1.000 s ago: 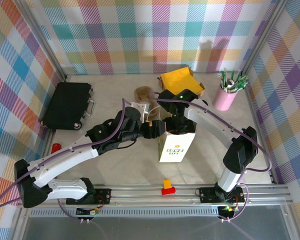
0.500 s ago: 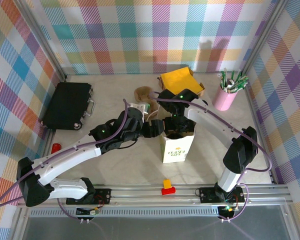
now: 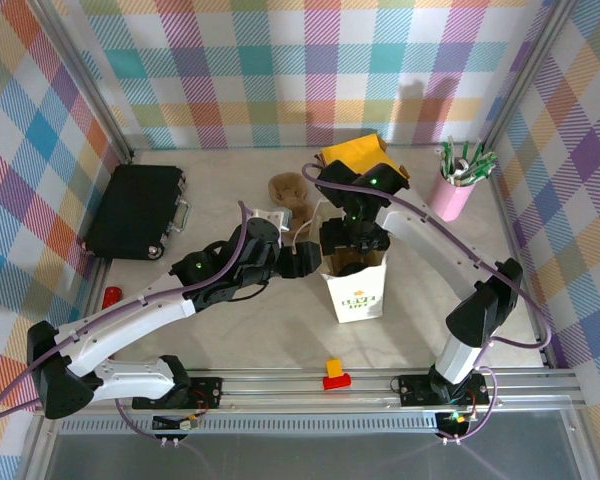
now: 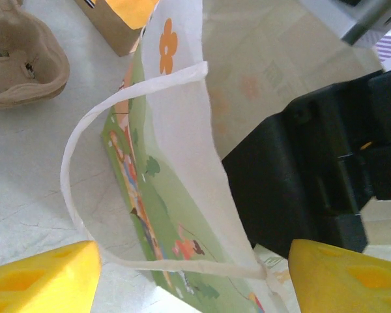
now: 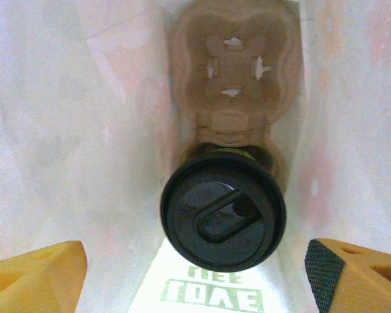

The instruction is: Pack the takeout coffee

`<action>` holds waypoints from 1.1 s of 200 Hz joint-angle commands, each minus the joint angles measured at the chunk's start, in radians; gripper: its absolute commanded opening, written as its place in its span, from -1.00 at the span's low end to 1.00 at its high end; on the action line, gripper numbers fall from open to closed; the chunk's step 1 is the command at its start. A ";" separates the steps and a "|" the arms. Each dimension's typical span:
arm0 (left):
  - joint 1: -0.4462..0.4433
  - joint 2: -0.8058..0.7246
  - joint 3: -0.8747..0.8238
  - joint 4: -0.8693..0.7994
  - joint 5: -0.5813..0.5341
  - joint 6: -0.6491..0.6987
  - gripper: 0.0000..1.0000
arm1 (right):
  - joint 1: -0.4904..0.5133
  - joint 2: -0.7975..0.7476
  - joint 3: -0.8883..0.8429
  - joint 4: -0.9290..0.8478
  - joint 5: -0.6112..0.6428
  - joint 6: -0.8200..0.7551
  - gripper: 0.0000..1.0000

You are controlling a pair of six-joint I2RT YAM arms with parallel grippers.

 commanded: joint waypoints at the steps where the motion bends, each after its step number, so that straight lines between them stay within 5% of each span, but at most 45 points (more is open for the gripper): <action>1: 0.010 -0.019 0.015 -0.034 -0.005 0.010 0.52 | 0.001 -0.025 0.050 -0.041 -0.001 -0.012 0.76; 171: 0.001 0.054 0.146 -0.023 0.045 0.046 0.50 | -0.082 -0.180 0.168 -0.015 -0.029 -0.082 0.71; 220: -0.058 0.124 0.236 -0.074 -0.059 0.057 0.40 | -0.194 -0.330 0.136 0.029 -0.071 -0.115 0.68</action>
